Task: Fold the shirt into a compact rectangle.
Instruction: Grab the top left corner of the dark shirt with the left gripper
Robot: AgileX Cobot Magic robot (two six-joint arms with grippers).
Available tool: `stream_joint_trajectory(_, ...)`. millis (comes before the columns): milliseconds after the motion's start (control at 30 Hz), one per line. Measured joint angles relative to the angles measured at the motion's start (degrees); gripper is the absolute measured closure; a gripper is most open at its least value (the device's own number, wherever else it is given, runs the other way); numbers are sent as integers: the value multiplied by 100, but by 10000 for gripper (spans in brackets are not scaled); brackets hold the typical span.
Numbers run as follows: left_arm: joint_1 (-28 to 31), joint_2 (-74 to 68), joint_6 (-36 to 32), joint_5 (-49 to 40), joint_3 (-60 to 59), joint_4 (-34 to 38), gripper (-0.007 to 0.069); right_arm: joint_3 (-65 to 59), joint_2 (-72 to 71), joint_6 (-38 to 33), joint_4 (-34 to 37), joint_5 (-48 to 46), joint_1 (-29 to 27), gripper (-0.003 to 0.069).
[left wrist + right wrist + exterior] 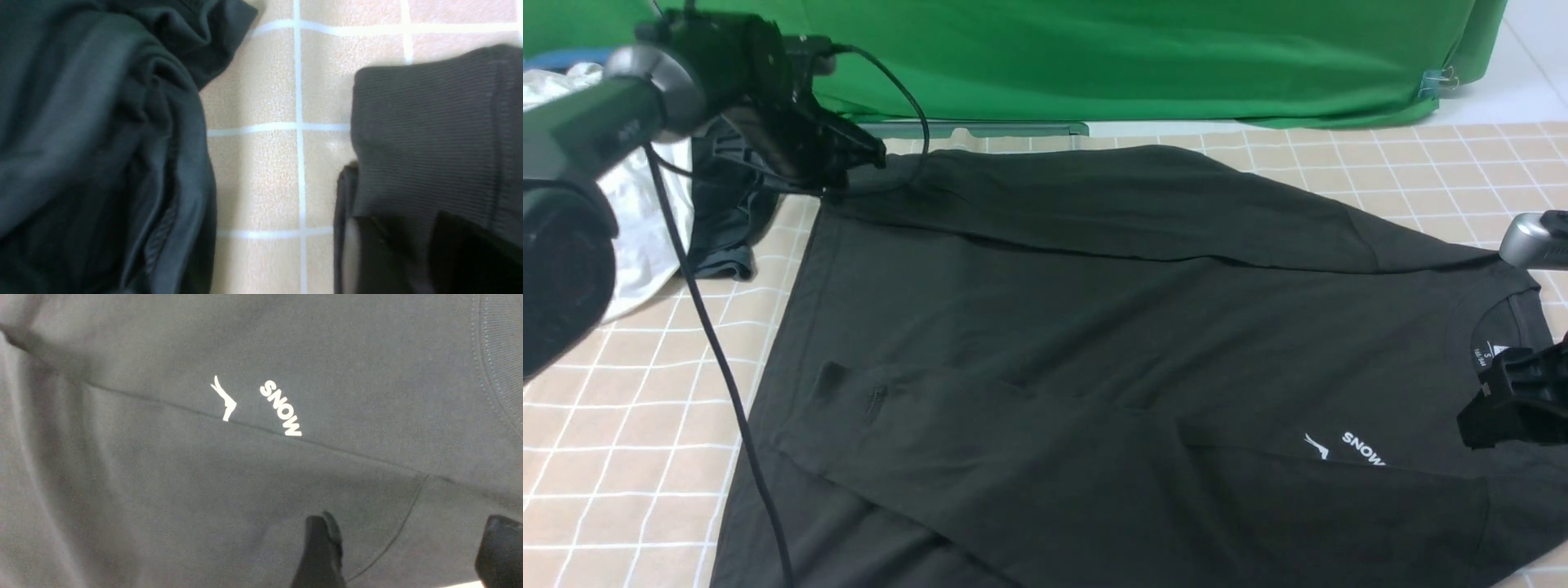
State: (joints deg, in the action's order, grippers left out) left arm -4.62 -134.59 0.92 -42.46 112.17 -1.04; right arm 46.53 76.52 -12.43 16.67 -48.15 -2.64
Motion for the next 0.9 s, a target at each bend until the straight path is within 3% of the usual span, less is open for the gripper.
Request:
stream_joint_trajectory(133, 5, -142, 0, 91, 0, 6, 263, 0, 0, 7, 0, 0, 0, 140)
stream_joint_trajectory(200, 5, -142, 0, 97, 0, 6, 265, 0, 0, 12, 0, 0, 0, 140)
stream_joint_trajectory(300, 5, -148, 0, 132, 0, 5, 331, 0, 0, 12, 0, 0, 0, 140)
stream_joint_trajectory(367, 5, -151, -7, 169, 4, 34, 467, 0, 0, 12, 0, 0, 0, 140)
stream_joint_trajectory(467, 5, -151, -169, 192, 4, 104, 577, 0, 0, 12, 0, 0, 0, 140)
stream_joint_trajectory(900, 5, 375, -258, -283, 4, -101, 608, 0, 0, 12, 0, 55, 0, 140)
